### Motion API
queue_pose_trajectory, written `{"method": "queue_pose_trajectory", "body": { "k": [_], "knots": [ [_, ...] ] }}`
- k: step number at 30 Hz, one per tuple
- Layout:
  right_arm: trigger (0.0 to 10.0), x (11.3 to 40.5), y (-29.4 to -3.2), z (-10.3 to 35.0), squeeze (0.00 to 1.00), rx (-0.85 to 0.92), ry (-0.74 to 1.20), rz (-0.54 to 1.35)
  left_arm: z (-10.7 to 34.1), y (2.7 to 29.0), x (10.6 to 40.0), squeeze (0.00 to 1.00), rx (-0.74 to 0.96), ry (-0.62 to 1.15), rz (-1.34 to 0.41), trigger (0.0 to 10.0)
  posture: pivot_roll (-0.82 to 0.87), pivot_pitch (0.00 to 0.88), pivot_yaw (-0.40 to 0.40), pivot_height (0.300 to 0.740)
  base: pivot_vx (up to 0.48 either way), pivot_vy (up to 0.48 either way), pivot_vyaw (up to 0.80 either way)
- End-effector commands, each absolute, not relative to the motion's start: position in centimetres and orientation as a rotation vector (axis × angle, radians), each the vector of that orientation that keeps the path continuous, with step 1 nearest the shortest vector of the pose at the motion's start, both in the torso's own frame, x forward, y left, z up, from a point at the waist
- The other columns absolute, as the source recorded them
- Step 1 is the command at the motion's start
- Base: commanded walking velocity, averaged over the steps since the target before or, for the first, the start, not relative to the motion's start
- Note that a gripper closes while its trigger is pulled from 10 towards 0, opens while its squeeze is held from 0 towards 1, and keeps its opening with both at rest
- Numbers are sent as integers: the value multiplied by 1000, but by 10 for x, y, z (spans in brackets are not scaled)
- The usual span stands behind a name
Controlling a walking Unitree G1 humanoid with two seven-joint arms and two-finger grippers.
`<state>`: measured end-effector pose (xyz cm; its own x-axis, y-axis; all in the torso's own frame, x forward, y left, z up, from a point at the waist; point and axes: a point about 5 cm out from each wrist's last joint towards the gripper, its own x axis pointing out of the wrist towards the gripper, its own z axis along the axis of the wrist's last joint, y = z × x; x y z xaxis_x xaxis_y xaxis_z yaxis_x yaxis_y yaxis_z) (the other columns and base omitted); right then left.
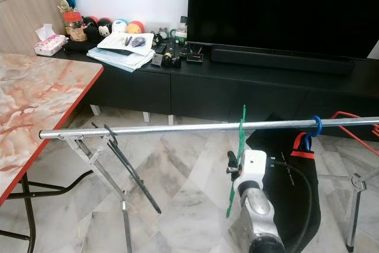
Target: Hang hanger
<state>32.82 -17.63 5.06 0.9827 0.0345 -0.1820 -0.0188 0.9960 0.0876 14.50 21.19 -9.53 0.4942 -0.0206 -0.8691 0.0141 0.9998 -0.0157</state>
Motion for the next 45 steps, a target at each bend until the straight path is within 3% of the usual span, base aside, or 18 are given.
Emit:
{"method": "queue_pose_trajectory", "body": {
  "k": [1,6,7,8,29,31,32,34,40,45],
  "knots": [
    [10000,329,-178,51,0,79,191,26,-101,211,131,0,-7,1109,-25,10000,-22,42,-30,740,0,0,0],
    [10000,329,-176,49,0,85,207,42,-101,211,131,0,-7,1108,-25,10000,-20,46,-30,740,0,0,0],
    [10000,329,-174,47,565,102,216,59,-101,211,131,0,-8,1108,-24,10000,-19,48,-30,740,0,0,0],
    [10000,328,-172,47,1000,105,218,70,-101,211,131,0,-8,1107,-24,10000,-17,49,-31,740,0,0,0],
    [10000,327,-166,69,965,96,-17,105,-100,211,132,0,-9,1107,-25,10000,-21,54,-34,740,0,0,0],
    [10000,319,-166,66,518,79,-36,94,-100,211,132,0,-9,1106,-26,10000,-22,53,-35,740,0,0,0],
    [10000,317,-166,66,518,70,-44,93,-100,211,132,0,-9,1106,-26,10000,-22,53,-35,740,0,0,0],
    [10000,313,-166,67,8,74,-71,82,-100,211,132,0,-8,1106,-26,10000,-25,52,-36,740,0,0,0],
    [10000,301,-172,64,0,87,-87,-5,-100,212,133,0,-4,1106,-27,10000,-39,50,-37,740,0,0,0],
    [10000,282,-204,24,0,171,138,-284,-100,211,133,0,-5,1104,-28,10000,-35,48,-35,740,0,0,0]
  ]
}}
